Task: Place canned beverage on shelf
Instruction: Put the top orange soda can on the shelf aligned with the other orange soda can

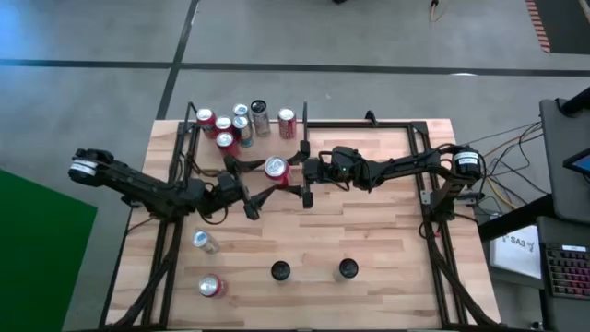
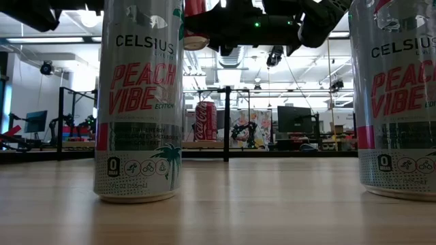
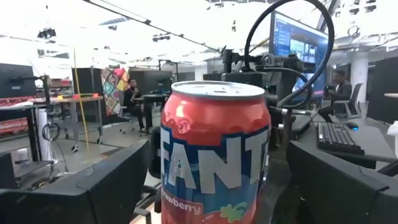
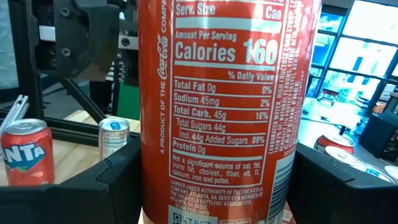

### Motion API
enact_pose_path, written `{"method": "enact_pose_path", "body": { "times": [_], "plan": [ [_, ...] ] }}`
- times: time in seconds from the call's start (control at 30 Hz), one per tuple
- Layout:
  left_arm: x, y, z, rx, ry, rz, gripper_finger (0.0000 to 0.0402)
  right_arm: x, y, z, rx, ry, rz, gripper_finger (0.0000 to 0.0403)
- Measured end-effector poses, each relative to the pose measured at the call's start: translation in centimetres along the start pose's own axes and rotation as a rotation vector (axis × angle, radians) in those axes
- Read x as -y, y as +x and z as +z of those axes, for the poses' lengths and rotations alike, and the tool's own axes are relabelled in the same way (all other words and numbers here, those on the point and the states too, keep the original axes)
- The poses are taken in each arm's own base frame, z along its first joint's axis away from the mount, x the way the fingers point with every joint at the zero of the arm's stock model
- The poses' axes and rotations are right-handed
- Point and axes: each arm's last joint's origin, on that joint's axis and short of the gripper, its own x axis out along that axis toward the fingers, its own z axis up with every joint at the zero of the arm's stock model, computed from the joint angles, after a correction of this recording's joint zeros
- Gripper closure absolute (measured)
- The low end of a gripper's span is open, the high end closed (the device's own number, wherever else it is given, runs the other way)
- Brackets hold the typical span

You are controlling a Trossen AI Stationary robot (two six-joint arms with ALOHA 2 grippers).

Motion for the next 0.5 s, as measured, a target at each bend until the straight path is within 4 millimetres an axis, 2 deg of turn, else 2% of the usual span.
{"method": "enact_pose_path", "body": {
  "times": [0.13,0.37,0.5],
  "plan": [
    [0.4,0.7,-0.7,0.007,-0.001,0.011,0.004,0.0,0.0,-0.1,-0.014,0.003,0.005,0.0122],
    [1.9,3.2,-0.4,0.009,0.066,0.044,0.0041,-0.1,0.0,-0.2,-0.027,-0.014,0.01,0.0122],
    [2.2,3.7,-0.5,-0.003,0.096,0.063,0.0063,-0.1,0.0,-0.5,-0.047,-0.012,0.015,0.0122]
  ]
}}
